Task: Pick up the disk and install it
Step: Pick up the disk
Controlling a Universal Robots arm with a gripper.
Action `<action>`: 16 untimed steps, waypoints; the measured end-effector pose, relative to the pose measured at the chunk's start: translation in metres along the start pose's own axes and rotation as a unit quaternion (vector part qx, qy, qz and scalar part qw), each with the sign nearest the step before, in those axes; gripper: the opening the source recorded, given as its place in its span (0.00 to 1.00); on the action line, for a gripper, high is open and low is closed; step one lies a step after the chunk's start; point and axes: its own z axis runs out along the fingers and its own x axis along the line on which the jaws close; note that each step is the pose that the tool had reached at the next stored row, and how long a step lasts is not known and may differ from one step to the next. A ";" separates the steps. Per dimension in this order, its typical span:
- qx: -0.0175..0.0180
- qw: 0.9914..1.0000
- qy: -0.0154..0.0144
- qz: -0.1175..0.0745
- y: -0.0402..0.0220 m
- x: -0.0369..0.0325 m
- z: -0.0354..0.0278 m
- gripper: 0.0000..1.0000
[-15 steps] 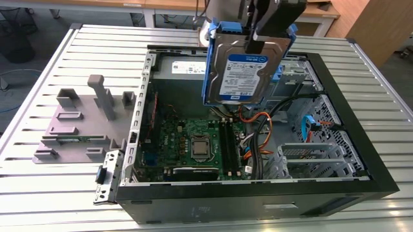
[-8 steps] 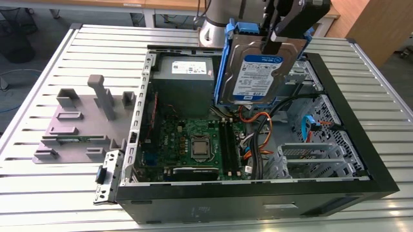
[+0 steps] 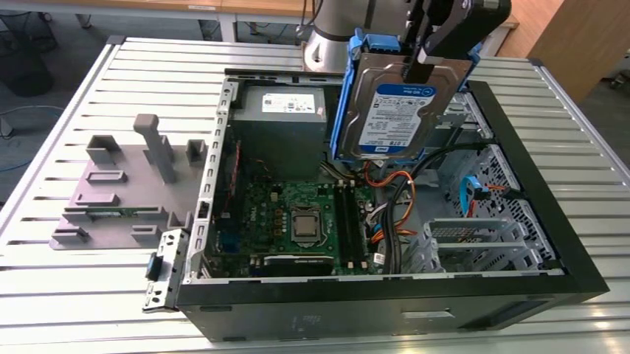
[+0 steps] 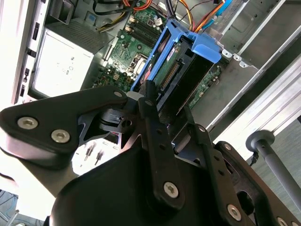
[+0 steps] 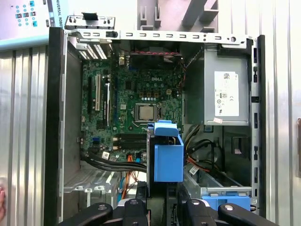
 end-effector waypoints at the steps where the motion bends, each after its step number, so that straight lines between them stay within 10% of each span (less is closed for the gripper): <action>1: 0.000 1.000 0.000 0.000 0.0000 0.0003 0.0000 0.35; 16: 0.000 1.000 0.000 0.000 0.0000 0.0046 -0.0003 0.35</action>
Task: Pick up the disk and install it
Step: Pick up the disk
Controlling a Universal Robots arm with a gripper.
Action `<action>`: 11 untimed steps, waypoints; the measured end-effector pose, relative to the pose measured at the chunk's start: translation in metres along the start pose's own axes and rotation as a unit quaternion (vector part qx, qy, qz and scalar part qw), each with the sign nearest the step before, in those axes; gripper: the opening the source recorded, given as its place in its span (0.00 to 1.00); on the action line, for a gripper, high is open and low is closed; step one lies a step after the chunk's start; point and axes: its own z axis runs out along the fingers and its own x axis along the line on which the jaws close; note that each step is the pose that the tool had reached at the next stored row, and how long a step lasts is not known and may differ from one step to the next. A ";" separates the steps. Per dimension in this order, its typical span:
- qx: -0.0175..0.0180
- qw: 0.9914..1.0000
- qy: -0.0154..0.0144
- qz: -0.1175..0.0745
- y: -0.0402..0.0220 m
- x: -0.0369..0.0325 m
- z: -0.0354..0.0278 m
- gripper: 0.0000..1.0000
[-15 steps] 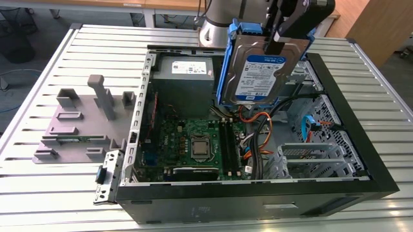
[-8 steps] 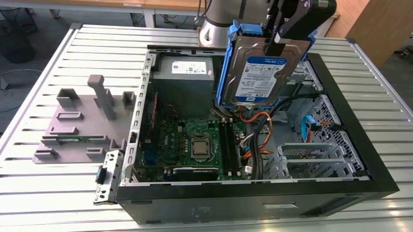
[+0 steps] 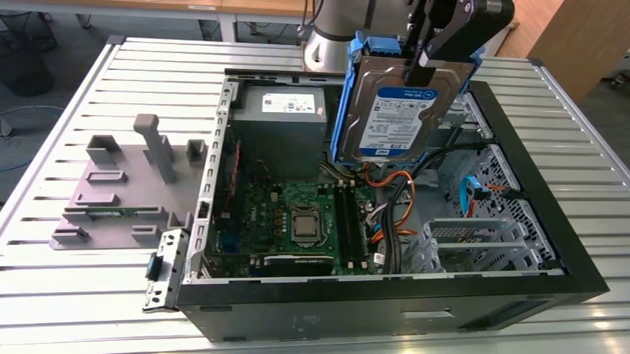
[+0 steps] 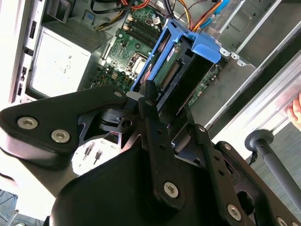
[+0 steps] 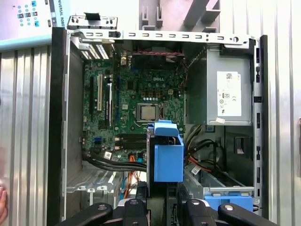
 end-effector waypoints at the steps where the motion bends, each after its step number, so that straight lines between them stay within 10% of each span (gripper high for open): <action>1: 0.000 1.000 0.000 0.000 0.0000 0.0003 0.0000 0.35; 11: 0.000 1.000 0.000 0.000 -0.0001 0.0111 -0.0005 0.35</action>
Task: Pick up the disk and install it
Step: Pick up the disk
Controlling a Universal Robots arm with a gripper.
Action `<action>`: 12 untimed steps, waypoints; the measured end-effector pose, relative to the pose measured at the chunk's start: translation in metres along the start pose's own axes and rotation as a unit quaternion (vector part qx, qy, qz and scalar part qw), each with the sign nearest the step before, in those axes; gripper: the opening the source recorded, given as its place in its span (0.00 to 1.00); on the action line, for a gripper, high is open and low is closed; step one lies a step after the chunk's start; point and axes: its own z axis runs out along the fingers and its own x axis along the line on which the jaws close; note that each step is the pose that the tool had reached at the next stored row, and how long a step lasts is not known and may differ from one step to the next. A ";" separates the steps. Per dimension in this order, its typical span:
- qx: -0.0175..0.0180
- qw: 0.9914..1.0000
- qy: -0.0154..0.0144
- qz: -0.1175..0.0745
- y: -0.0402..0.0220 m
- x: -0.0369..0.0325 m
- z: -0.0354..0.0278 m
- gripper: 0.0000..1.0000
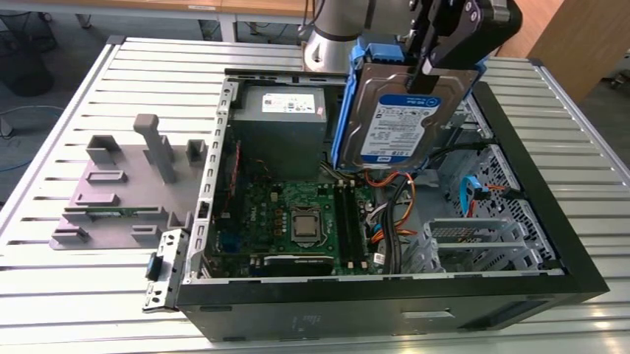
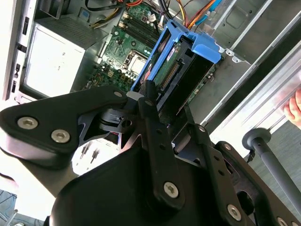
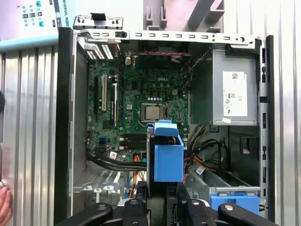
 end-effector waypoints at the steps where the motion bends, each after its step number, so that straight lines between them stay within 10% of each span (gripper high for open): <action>1: 0.000 1.000 0.000 0.000 0.0000 0.0018 -0.0001 0.35; 12: 0.000 1.000 0.000 0.000 -0.0002 0.0208 -0.0011 0.35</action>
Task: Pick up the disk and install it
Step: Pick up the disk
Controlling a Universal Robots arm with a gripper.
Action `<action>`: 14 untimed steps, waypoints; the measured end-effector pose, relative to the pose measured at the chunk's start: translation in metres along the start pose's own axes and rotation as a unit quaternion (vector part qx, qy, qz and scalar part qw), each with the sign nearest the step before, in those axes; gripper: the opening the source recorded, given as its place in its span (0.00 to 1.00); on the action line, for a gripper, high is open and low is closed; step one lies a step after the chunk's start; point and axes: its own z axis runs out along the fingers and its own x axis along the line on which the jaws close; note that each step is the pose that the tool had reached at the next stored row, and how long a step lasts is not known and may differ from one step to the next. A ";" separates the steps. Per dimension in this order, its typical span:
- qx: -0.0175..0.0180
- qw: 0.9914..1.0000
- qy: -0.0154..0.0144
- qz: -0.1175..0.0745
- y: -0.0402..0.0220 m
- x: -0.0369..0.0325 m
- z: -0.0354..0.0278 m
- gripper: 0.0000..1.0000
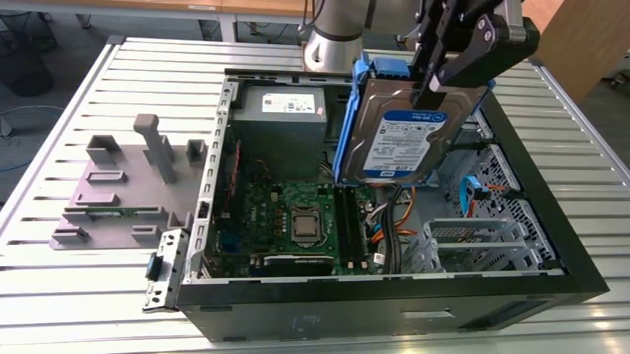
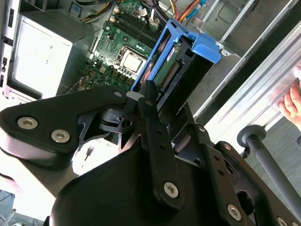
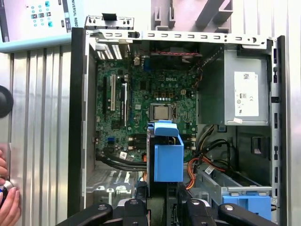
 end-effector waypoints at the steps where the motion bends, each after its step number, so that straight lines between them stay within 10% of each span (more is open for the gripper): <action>1: 0.000 1.000 0.000 0.000 0.0000 0.0017 -0.0001 0.35; 14: 0.000 1.000 0.000 0.000 -0.0002 0.0213 -0.0011 0.35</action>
